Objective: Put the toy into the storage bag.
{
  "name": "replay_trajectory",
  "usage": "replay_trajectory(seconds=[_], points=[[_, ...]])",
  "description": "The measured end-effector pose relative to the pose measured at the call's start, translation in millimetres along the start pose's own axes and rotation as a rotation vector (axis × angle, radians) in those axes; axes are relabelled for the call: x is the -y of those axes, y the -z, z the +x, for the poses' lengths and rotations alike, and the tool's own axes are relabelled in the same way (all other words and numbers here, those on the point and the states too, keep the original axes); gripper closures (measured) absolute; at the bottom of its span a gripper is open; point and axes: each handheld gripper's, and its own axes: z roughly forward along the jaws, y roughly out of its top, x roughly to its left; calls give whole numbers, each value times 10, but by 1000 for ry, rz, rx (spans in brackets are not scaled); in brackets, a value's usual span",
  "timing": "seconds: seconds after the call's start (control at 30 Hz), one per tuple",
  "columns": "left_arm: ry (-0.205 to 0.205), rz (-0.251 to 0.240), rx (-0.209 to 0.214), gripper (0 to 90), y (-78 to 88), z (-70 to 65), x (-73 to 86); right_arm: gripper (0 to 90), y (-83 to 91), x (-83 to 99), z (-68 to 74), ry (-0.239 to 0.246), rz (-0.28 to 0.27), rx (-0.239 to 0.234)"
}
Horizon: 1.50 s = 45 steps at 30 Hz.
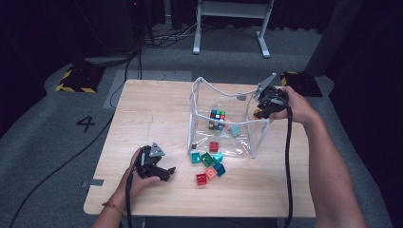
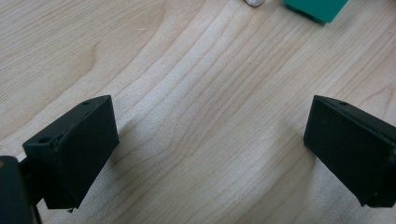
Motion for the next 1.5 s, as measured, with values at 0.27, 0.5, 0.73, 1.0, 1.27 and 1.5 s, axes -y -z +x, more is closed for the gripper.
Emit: replay_trajectory(seconds=[0.27,0.5,0.73,1.0,1.27,1.5], points=[[1,0,0,31,0,0,0,468,109,162,52,-61,-173,14],[2,2,-1,31,2,-1,0,385,270,338,127,-183,-386,51],[0,0,0,31,-1,0,0,306,455,447,271,-272,-521,112],[0,0,0,31,0,0,0,276,681,621,519,-287,-623,180],[0,0,-1,31,0,0,0,273,766,866,765,-288,-704,183],[0,0,-1,31,0,-1,0,272,702,1051,1049,-268,-705,181]])
